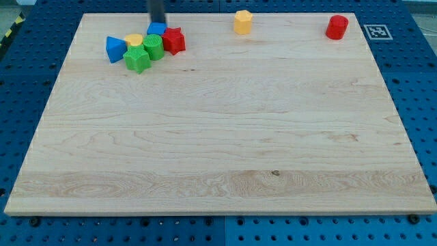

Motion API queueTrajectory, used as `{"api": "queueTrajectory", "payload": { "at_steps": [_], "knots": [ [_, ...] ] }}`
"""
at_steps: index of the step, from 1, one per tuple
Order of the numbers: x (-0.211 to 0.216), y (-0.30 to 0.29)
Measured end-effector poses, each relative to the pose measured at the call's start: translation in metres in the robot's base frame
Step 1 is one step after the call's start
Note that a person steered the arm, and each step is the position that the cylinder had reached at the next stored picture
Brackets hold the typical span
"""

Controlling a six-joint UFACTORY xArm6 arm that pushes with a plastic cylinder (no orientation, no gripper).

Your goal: Separate the red star from the blue cube

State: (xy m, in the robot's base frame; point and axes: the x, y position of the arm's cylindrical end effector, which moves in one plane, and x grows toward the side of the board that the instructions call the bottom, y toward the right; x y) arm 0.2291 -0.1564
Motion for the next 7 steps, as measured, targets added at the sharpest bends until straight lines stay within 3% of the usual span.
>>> {"api": "queueTrajectory", "payload": {
  "at_steps": [1, 2, 3, 4, 6, 7],
  "knots": [
    [0.01, -0.039],
    [0.043, -0.005],
    [0.059, 0.071],
    [0.06, 0.111],
    [0.045, 0.028],
    [0.016, 0.026]
  ]
}}
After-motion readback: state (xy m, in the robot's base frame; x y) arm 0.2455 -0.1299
